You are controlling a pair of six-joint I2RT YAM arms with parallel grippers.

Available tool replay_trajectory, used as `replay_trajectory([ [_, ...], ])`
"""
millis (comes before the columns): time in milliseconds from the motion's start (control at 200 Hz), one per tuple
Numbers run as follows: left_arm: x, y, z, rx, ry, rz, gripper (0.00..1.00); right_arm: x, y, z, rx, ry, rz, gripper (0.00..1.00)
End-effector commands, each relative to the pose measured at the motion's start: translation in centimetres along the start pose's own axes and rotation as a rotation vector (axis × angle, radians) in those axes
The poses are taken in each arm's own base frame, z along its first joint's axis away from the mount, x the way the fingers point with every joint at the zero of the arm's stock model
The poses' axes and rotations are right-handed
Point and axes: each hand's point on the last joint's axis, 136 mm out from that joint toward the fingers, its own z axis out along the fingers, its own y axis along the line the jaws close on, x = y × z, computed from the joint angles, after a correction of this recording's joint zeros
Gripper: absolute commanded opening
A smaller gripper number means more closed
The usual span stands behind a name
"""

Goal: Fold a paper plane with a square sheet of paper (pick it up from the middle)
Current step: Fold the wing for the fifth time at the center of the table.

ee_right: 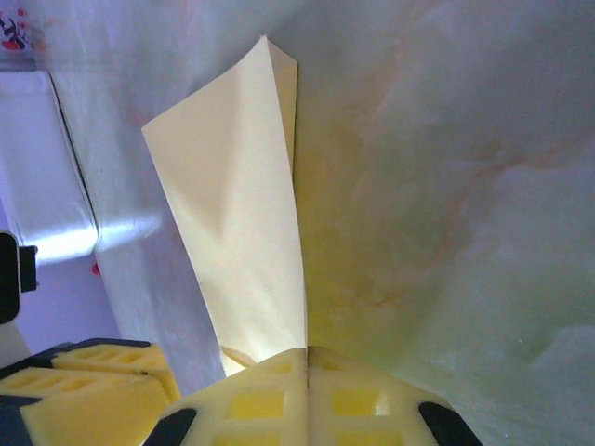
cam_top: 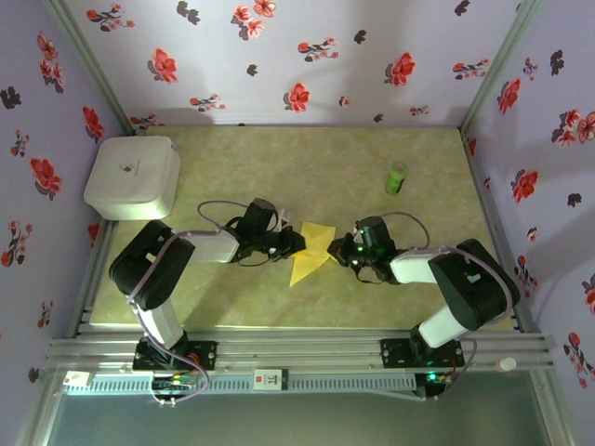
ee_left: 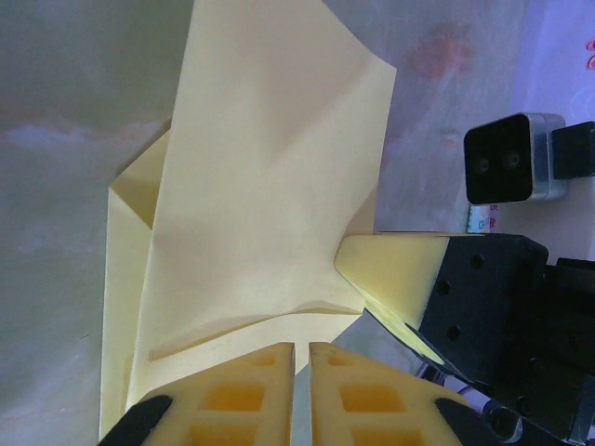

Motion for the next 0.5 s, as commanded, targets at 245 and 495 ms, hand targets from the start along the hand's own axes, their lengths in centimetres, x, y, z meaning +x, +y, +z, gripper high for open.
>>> replay_trajectory([
  [245,0.2,3.7,1.0,-0.097,0.0,-0.051,0.09,-0.1,1.1,-0.1,-0.041,-0.058,0.032,0.06],
  [495,0.6,5.0,1.1,-0.109,-0.014,-0.071,0.08,0.4,1.7,0.1,-0.069,-0.022,-0.007,0.08],
])
